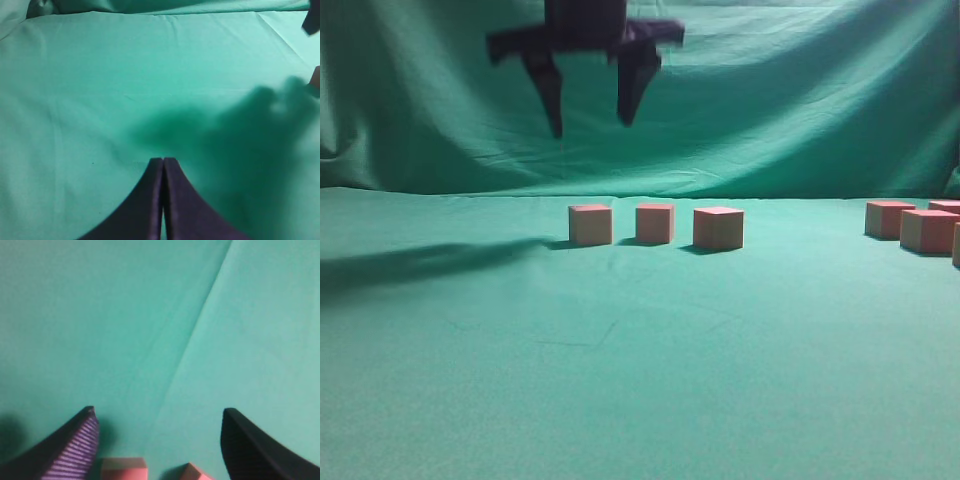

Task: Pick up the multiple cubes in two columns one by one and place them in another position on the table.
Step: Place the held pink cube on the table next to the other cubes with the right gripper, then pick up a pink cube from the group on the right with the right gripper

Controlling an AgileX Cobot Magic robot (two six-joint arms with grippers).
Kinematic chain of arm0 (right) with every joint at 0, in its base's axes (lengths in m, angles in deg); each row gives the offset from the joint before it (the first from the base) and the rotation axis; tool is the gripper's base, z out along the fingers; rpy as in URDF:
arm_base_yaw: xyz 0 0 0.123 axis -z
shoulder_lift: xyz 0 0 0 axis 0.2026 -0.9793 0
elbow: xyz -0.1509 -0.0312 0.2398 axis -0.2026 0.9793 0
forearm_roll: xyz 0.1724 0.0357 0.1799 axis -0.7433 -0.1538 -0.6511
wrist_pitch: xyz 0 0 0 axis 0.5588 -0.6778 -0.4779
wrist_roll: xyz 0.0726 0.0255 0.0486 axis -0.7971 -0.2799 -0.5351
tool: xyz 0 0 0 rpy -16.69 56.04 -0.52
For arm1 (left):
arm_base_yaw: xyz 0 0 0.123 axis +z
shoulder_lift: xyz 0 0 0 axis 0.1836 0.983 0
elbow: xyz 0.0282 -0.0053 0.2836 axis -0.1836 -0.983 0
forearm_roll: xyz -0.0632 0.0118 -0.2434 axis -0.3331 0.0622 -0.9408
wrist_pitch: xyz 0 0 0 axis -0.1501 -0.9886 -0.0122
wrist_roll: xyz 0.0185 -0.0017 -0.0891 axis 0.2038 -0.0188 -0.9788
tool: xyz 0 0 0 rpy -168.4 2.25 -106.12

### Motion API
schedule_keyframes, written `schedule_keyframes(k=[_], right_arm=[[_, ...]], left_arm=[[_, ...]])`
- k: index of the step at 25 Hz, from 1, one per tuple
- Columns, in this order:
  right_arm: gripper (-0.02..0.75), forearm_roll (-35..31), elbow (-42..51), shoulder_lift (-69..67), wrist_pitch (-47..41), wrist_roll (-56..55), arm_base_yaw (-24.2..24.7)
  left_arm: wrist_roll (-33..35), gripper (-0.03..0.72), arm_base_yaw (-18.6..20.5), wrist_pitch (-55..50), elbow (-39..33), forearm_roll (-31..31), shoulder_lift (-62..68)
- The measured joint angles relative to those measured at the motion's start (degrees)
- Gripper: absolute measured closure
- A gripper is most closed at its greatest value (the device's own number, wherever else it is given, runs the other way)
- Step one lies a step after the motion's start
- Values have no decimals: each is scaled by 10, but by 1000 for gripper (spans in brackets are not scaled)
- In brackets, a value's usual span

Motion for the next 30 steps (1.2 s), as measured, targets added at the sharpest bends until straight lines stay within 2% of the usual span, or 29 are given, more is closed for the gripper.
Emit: schedule_keyframes(k=[4,11,14,19,30], right_arm=[[262,-1,-45,45,-71,51,-2],[262,-5,-53,179,-89,102,-2],[262,-5,-22,266,-89,109,0],[262,-8,120,414,-92,100,29],[262,4,523,670,-95,2,120]], left_arm=[[0,688,0,0,0,0,0],[0,688,0,0,0,0,0],[0,688,0,0,0,0,0],[0,688,0,0,0,0,0],[0,688,0,0,0,0,0]])
